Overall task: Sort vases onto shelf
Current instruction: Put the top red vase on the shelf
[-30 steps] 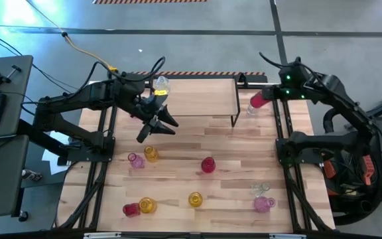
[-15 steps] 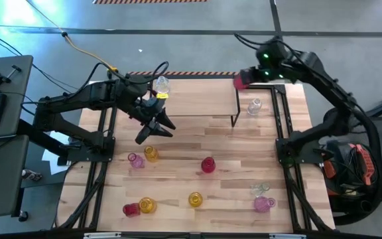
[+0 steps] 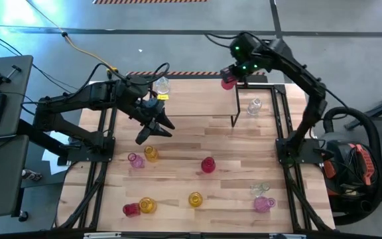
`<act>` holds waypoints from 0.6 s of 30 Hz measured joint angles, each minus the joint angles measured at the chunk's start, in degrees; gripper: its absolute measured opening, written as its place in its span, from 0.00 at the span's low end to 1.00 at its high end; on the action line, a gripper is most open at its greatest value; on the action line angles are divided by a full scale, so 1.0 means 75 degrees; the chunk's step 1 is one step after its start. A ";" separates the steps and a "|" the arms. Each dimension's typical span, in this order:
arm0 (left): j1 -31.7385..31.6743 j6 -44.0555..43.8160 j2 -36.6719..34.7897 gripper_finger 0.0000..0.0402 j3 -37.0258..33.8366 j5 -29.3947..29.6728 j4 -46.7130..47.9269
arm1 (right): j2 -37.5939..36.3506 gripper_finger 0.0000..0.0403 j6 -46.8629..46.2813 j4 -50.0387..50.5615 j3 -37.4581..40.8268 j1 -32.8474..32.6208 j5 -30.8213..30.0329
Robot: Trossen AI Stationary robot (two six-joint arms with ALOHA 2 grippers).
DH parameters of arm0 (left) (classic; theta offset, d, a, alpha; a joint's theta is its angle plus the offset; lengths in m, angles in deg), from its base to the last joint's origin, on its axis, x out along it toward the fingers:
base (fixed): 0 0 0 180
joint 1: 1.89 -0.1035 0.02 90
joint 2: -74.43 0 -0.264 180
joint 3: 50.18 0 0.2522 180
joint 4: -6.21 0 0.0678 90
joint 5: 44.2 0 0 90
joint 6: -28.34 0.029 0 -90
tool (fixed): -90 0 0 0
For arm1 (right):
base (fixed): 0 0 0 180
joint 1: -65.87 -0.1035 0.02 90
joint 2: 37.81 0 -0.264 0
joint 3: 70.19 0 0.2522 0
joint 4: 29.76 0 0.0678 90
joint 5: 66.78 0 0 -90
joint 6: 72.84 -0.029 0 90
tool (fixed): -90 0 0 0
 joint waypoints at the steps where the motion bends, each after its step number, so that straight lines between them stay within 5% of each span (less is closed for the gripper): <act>1: 0.0003 -0.0009 0.0000 0.35 0.0000 0.0206 0.0001 | 0.0118 0.23 0.0092 0.0065 -0.0093 0.0000 0.0088; 7: -0.0026 -0.0003 0.0000 0.35 0.0000 0.1069 0.0000 | 0.0668 0.23 0.0644 0.0187 -0.0419 0.0027 0.0242; 18: -0.0233 -0.0006 0.0000 0.35 0.0000 0.1099 -0.0003 | 0.0906 0.23 0.1374 -0.0237 -0.0424 0.0707 0.0987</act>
